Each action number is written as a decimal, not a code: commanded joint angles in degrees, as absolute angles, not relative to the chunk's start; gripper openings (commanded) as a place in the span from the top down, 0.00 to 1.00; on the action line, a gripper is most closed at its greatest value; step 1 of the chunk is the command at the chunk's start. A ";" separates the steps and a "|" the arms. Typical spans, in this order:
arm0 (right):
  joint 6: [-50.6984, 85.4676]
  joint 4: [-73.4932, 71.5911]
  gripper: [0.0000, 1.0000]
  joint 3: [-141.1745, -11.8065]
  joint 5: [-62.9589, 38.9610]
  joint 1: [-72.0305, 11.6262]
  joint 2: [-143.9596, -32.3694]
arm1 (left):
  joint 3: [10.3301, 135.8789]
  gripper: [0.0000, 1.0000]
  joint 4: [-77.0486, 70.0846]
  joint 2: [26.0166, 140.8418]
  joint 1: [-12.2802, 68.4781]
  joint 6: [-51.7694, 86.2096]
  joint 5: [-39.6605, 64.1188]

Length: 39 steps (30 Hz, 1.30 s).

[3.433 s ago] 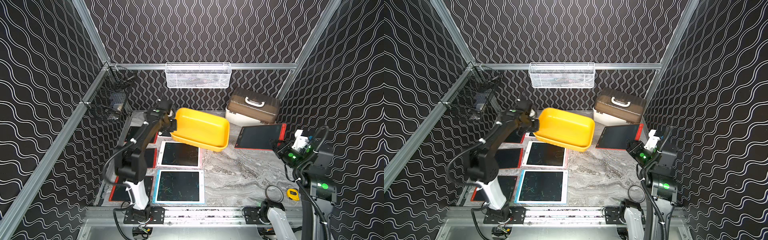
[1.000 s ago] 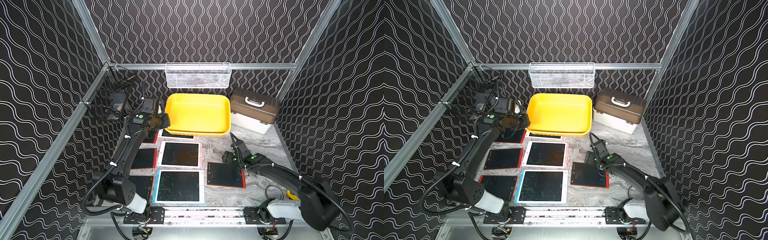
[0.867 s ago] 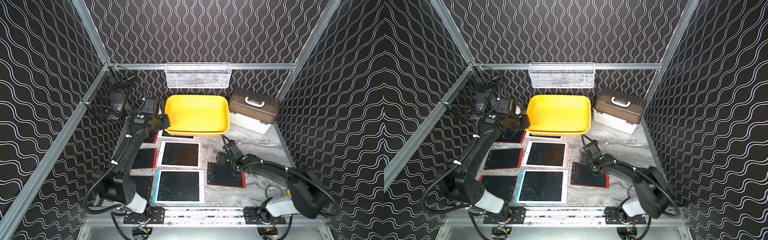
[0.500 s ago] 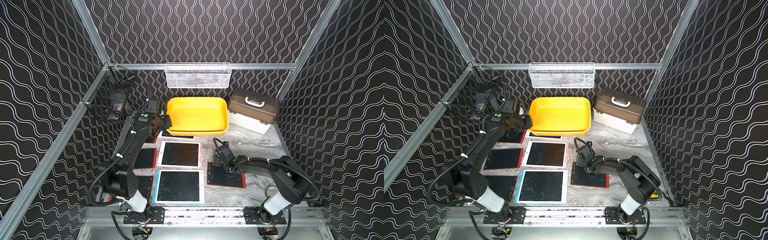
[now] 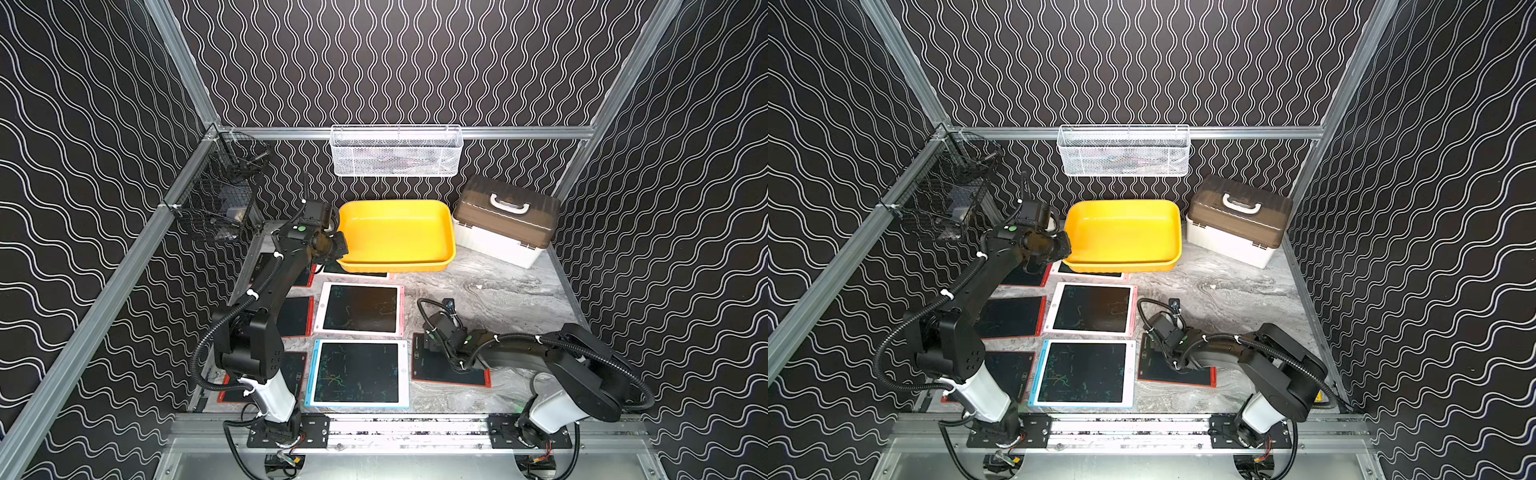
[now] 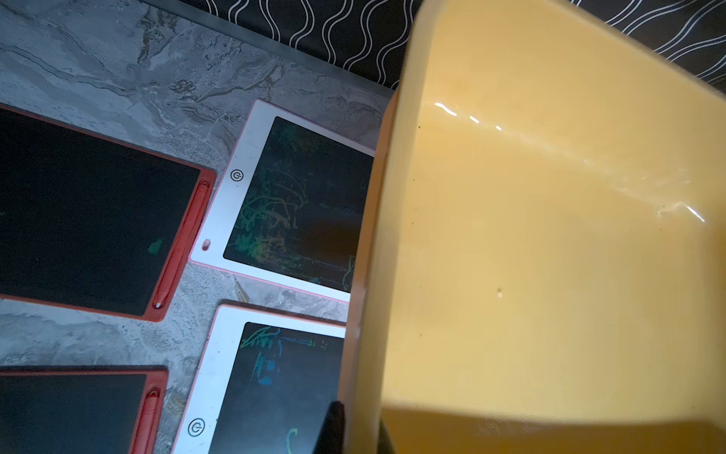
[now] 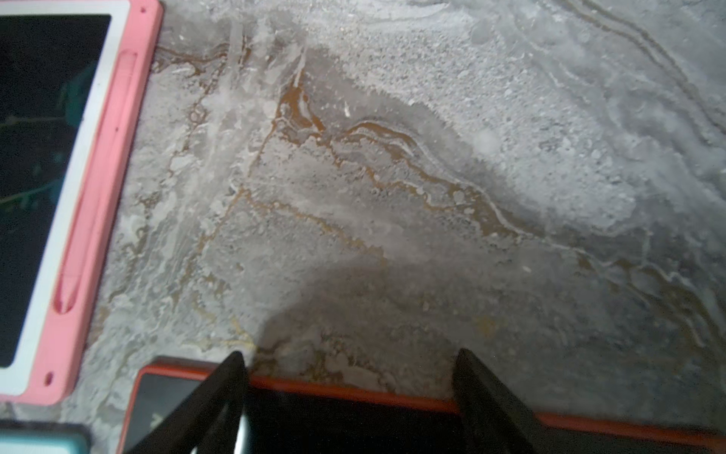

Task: Take out the writing tablet from the storage box
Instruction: Move the writing tablet to the center of the board.

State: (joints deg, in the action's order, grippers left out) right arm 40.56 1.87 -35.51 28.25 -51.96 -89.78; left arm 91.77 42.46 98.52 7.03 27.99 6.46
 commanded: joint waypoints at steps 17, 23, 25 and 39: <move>46.92 15.04 0.19 -30.30 27.52 -54.39 -82.23 | 86.70 1.00 36.41 98.77 7.71 30.15 9.47; 46.71 16.52 0.19 -32.63 29.15 -57.69 -84.06 | 88.27 1.00 36.09 101.90 10.92 30.15 8.59; 44.88 18.76 0.19 -34.59 31.77 -57.82 -84.22 | 89.15 1.00 35.69 103.49 12.19 30.54 8.67; 42.10 34.47 0.07 -45.43 41.79 -57.66 -67.73 | 100.80 1.00 36.74 114.14 21.62 30.93 6.21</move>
State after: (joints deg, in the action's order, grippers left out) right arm 41.08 26.52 -42.89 37.28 -57.74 -70.76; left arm 98.26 38.54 112.01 19.84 30.13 6.44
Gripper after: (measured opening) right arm 0.910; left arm 0.121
